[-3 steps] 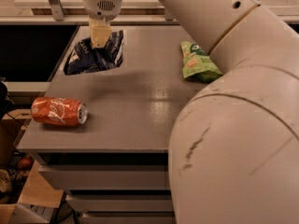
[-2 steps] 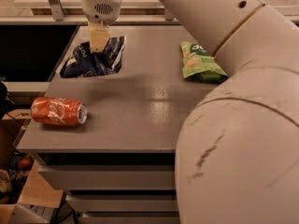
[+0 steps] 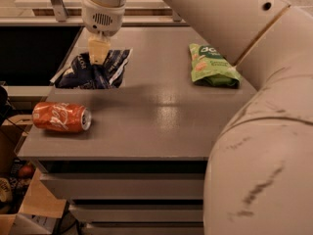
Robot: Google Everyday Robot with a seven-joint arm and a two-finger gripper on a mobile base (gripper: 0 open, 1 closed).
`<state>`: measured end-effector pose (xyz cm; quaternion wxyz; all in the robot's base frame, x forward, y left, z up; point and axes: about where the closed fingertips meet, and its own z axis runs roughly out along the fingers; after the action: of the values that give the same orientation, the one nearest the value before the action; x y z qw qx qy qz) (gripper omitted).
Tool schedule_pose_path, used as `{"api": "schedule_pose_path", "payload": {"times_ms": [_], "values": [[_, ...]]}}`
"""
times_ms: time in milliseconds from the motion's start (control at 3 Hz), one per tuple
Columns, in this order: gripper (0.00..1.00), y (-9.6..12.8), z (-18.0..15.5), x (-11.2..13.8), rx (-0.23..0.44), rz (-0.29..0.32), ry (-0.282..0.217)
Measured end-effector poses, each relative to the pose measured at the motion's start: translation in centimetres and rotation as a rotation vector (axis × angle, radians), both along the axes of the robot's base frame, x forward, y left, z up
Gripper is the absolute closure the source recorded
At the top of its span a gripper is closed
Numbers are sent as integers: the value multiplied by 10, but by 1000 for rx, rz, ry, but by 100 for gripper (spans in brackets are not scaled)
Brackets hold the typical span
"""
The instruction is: Move blue chip bag near coke can
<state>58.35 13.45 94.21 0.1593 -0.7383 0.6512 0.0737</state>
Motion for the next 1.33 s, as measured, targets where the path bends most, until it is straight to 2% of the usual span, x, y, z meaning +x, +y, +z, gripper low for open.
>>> {"api": "schedule_pose_path", "payload": {"times_ms": [1000,1333], "values": [[13,6,-10,-10,18,-35,35],[0,7,-12,-11,18,-29,38]]}}
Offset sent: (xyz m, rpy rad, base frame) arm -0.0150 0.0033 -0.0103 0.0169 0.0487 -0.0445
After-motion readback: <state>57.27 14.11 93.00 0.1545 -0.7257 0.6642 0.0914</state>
